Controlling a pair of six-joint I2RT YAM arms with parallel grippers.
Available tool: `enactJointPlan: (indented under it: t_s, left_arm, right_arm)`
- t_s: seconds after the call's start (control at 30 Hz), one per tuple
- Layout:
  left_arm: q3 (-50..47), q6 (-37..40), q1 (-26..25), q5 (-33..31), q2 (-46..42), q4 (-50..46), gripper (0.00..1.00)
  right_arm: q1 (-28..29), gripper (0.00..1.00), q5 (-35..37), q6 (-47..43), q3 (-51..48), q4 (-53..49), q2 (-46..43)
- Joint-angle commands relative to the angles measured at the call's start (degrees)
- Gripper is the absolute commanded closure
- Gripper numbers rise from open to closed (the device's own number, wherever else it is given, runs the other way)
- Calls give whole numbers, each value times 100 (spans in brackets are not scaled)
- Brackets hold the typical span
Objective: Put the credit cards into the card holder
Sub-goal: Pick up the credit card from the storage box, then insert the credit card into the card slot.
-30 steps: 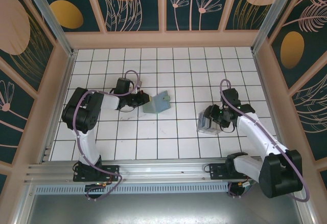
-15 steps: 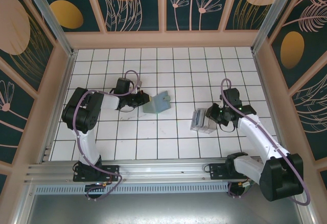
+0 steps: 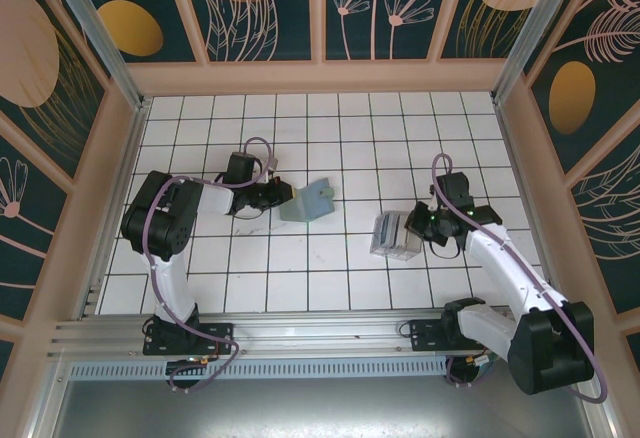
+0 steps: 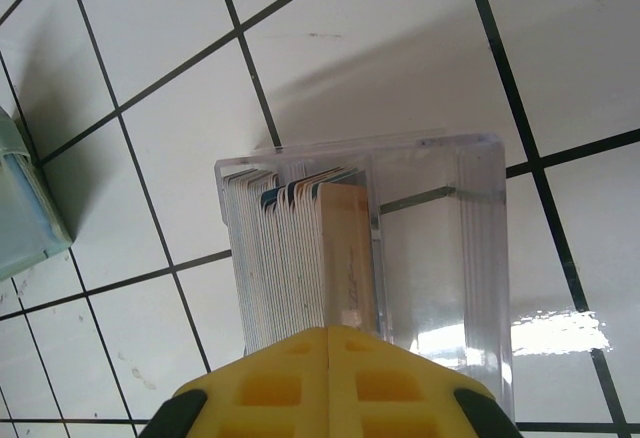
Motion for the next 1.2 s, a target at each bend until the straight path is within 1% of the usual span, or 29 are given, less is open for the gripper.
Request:
enactJointPlan:
  t_s: [0.0,0.07,0.17,0.2,0.27,0.37,0.43,0.5,0.57,0.6,0.7,0.77,0.8,0.87,0.93,1.07,1.17]
  left_arm:
    - [-116,-5,38,-45,183,-391,98]
    - [-130,-28,40,-42,181,-367,98]
    - [-159,10,44,-14,143,-382,99]
    - [-174,54,42,-61,118,-416,99]
    - [-246,40,38,-86,78,-371,100]
    - [-275,-39,42,63,104,-262,100]
    - [-283,-81,42,12,100,-199,100]
    - [-328,-188,42,10,70,-50,99]
    - [-318,-264,42,82,60,45,97]
    - [-304,-264,42,87,69,45,95]
    - [-276,-309,46,65,94,40,94]
    - [-233,-348,51,175,143,60,95]
    - [-210,-335,53,200,150,55,95]
    - [-197,-296,51,207,171,40,96]
    - [-180,-288,61,269,213,33,95]
    - [-135,-201,85,288,290,-30,93]
    - [-165,-219,114,313,323,-13,91]
  right_arm:
    - [-12,97,198,-44,29,-88,-213]
    - [-7,100,299,-22,73,-184,-262]
    - [-12,100,781,28,235,-473,-345]
    - [-20,100,845,-30,297,-506,-374]
    - [-27,100,879,-152,449,-583,-410]
    - [-26,100,806,-474,781,-670,-448]
    - [-22,100,461,-854,999,-468,-519]
    - [-23,100,349,-973,1151,-301,-572]
    - [-17,100,65,-1095,1270,-62,-523]
    - [-18,100,-157,-1139,1266,112,-494]
    - [36,100,-1184,-1084,1141,939,-290]
    - [252,100,-1843,-950,1025,1576,50]
    - [402,100,-1960,-896,1004,1817,259]
    - [761,100,-1992,-832,1086,2306,818]
    - [959,100,-2135,-706,1279,2668,1397]
    - [1207,100,-2663,-307,1500,3602,2437]
    - [1343,100,-2768,-370,1753,3793,3151]
